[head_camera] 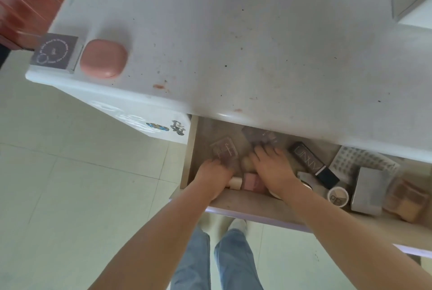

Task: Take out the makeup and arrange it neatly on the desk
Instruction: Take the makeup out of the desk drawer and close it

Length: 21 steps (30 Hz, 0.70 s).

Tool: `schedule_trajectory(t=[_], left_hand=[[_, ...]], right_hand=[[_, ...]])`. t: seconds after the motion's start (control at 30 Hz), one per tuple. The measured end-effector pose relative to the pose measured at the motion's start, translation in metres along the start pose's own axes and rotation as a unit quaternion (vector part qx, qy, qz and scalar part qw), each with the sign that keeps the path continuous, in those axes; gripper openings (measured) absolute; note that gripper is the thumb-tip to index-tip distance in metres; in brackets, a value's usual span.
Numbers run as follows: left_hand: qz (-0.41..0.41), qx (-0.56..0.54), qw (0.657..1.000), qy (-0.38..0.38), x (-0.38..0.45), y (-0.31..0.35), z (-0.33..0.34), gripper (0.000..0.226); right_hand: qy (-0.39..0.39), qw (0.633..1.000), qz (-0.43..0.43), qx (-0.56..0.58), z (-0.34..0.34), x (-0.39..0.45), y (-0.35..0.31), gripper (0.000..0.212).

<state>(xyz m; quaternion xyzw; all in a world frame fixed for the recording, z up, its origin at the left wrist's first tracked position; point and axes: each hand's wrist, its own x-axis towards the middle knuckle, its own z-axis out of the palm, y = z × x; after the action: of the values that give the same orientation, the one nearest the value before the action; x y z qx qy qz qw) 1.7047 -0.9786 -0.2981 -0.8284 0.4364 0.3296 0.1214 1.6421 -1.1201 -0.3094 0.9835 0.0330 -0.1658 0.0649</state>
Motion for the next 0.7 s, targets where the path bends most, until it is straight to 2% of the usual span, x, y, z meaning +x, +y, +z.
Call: schedule_trajectory(t=[0.1,0.13,0.2,0.27,0.4,0.47,0.57,0.7], left_hand=[[-0.008,-0.017,0.999,0.031,-0.016,-0.008,-0.007,0.031],[-0.006,-0.037,0.998,0.055,-0.023,-0.012,-0.011,0.031],[-0.013,-0.155,0.981,0.119,-0.040,-0.022,-0.022,0.033],[-0.027,-0.307,0.931,0.194,-0.059,-0.033,-0.035,0.032],[-0.085,-0.500,0.803,0.312,-0.093,-0.061,-0.075,0.041],[-0.136,-0.534,0.764,0.337,-0.097,-0.083,-0.095,0.036],[-0.187,-0.519,0.763,0.337,-0.092,-0.115,-0.120,0.044],[-0.191,-0.484,0.797,0.307,-0.077,-0.140,-0.137,0.048]], right_hand=[[-0.066,0.998,0.010,0.019,-0.017,-0.004,0.002,0.014],[-0.088,0.995,0.029,0.025,-0.021,-0.006,0.003,0.019],[-0.188,0.977,0.060,0.086,-0.038,-0.012,0.006,0.056],[-0.211,0.961,0.072,0.161,-0.054,-0.021,0.006,0.068],[-0.081,0.952,0.107,0.276,-0.112,-0.030,0.000,0.071],[-0.013,0.950,0.120,0.287,-0.141,-0.019,-0.001,0.064],[0.039,0.952,0.141,0.269,-0.178,0.012,-0.002,0.058],[0.019,0.950,0.165,0.266,-0.199,0.056,-0.008,0.052]])
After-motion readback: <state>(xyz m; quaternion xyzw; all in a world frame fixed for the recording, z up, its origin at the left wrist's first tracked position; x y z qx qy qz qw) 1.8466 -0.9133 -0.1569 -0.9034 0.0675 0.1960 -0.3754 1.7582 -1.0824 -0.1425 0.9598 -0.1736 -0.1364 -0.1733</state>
